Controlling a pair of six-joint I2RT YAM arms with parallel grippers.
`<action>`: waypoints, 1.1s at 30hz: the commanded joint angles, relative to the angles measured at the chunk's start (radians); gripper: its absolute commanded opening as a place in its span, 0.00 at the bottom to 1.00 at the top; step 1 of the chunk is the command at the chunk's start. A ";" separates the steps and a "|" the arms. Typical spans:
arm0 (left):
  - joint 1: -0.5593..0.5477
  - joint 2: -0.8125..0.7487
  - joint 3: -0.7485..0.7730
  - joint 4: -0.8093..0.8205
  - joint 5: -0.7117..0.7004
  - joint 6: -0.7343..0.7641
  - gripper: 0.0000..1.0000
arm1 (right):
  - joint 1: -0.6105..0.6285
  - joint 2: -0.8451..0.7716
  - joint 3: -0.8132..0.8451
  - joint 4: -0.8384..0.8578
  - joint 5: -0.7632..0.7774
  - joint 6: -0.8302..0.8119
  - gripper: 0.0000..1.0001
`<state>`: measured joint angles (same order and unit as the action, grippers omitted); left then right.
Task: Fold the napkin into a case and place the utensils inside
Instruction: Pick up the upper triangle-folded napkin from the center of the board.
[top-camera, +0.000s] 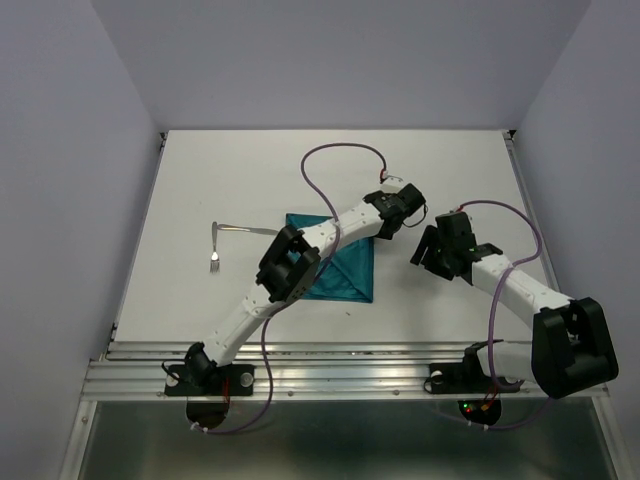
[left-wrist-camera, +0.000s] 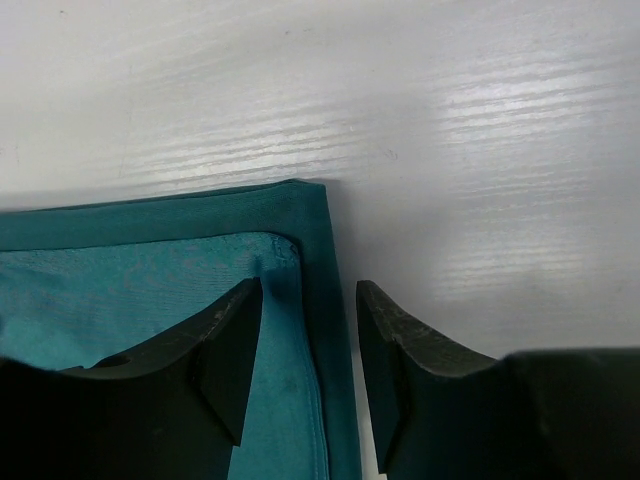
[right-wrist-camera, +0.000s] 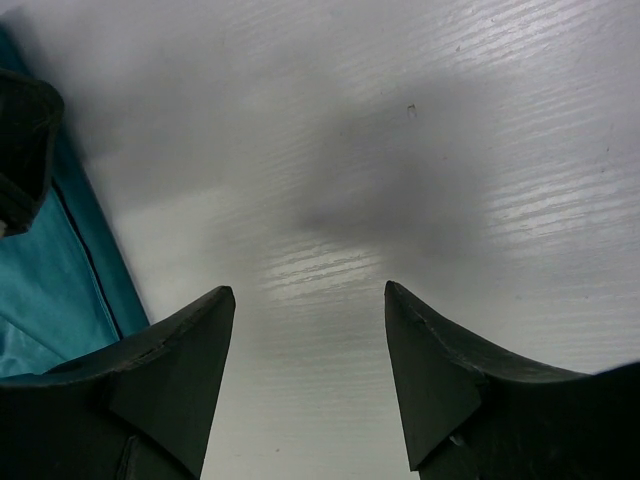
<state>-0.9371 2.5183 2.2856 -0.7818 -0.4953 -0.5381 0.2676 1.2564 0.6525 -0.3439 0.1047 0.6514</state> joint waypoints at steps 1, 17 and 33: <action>-0.012 0.020 0.032 -0.004 -0.028 -0.007 0.52 | -0.007 -0.023 -0.014 0.006 -0.005 -0.007 0.67; 0.011 0.011 -0.092 0.049 0.035 -0.014 0.23 | -0.007 -0.029 -0.020 0.005 0.000 -0.006 0.68; 0.031 -0.035 -0.166 0.064 0.001 -0.005 0.45 | -0.007 -0.023 -0.016 0.006 -0.008 -0.010 0.68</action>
<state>-0.9142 2.4817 2.1544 -0.6510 -0.4866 -0.5377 0.2676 1.2507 0.6380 -0.3447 0.0998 0.6514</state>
